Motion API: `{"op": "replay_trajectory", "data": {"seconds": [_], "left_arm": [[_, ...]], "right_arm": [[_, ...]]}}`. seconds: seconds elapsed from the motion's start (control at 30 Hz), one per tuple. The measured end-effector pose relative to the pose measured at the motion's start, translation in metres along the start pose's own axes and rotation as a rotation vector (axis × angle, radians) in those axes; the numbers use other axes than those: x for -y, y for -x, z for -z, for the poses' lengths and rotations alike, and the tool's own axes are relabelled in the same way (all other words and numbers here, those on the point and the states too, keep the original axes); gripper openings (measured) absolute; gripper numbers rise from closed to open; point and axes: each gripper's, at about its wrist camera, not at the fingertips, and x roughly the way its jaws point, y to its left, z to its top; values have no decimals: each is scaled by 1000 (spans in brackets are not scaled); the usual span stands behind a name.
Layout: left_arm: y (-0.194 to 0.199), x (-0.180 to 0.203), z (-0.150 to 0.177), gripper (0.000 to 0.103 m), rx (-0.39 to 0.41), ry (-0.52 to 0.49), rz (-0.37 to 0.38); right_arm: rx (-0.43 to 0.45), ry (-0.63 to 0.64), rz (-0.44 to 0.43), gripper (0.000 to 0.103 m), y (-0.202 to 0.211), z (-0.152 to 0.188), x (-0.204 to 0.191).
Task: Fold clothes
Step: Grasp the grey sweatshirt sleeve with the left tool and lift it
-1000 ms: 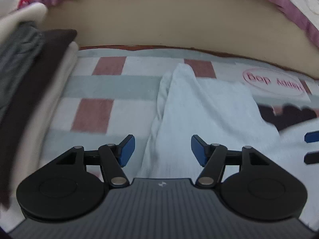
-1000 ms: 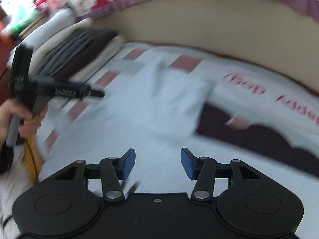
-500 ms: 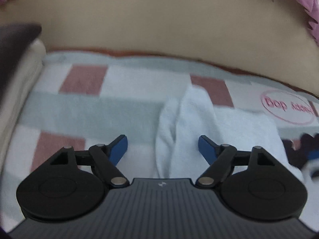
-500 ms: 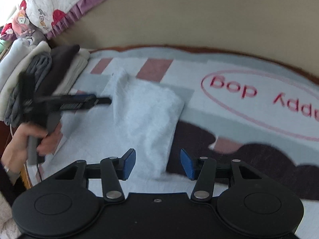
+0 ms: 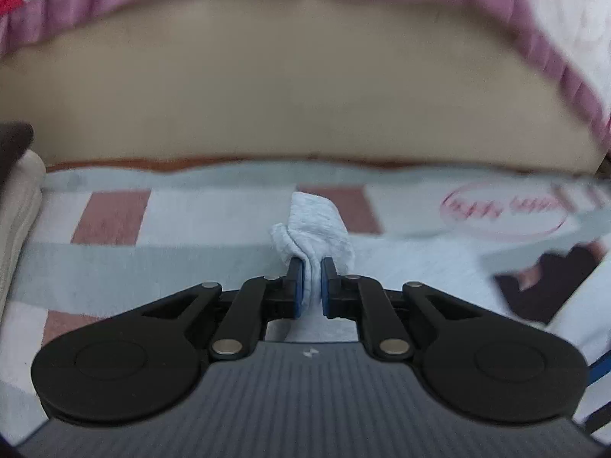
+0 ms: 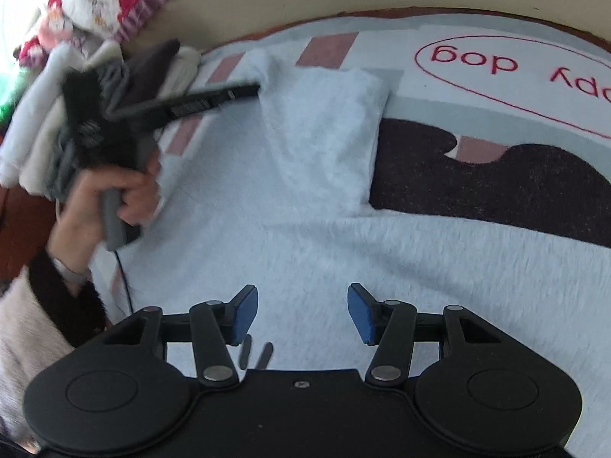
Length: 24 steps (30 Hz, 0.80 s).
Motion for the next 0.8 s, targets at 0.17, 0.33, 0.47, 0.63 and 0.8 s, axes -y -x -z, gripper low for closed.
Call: {"op": "replay_trajectory", "data": {"seconds": [0.17,0.33,0.47,0.63,0.8], "left_arm": [[76,-7,3,8,122,149,113],[153,21,31,8,149,147,263],[181,64,76,8,-45,81,278],[174,86,135,7,-333,80,182],[167,88,142,7,-399,78,138]], "right_arm": [[20,-252,-127,69,-8,4,29],[114,-739,-366,87,-4,26,93],[152,-819,-408,89,3,29,110],[123,-778,-403,90,-2,20,104],[89,-745,-417,90,-19,9,92]]}}
